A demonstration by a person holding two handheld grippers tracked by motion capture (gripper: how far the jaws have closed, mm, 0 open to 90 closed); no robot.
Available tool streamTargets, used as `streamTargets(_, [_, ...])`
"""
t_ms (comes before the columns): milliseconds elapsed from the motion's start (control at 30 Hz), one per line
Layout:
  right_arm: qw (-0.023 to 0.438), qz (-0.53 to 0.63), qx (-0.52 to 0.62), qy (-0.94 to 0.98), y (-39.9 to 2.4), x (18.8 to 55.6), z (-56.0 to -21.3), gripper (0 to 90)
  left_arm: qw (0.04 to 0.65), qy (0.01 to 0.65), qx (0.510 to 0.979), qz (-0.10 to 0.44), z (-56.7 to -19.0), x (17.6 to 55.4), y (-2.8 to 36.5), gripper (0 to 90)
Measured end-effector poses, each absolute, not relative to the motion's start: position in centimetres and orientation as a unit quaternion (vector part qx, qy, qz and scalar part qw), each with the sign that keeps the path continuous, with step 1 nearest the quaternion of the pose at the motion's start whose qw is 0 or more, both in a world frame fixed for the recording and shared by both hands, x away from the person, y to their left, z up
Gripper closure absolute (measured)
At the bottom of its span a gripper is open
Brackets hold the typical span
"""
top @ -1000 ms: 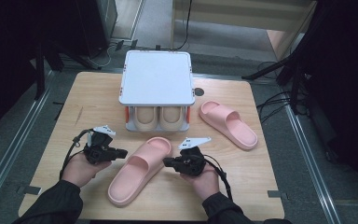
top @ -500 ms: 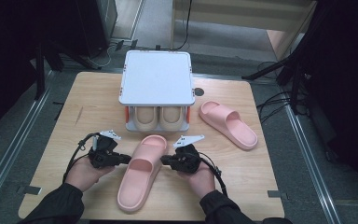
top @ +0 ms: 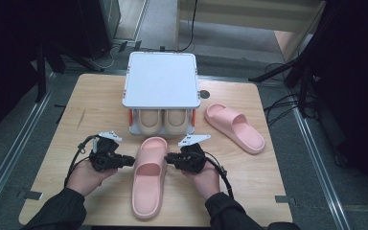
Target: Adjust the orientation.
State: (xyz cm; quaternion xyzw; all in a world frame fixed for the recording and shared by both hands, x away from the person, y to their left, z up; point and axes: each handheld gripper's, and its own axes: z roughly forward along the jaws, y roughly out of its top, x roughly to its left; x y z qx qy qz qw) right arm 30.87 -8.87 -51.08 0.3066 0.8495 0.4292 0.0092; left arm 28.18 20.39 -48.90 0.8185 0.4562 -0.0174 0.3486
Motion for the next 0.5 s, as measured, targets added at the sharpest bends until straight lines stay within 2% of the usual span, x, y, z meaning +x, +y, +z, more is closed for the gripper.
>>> streamTargets(233, [0.013,0.437,0.306,0.846,-10.3,31.3,-50.3,71.7,0.365,0.458,0.810,-0.026,-48.3,28.6,21.4,64.6])
streamTargets(500, [0.013,0.453,0.309,0.836,-12.2,31.7,-48.8,69.7,0.373,0.452,0.810,-0.023,-47.9,28.8,21.5,61.1])
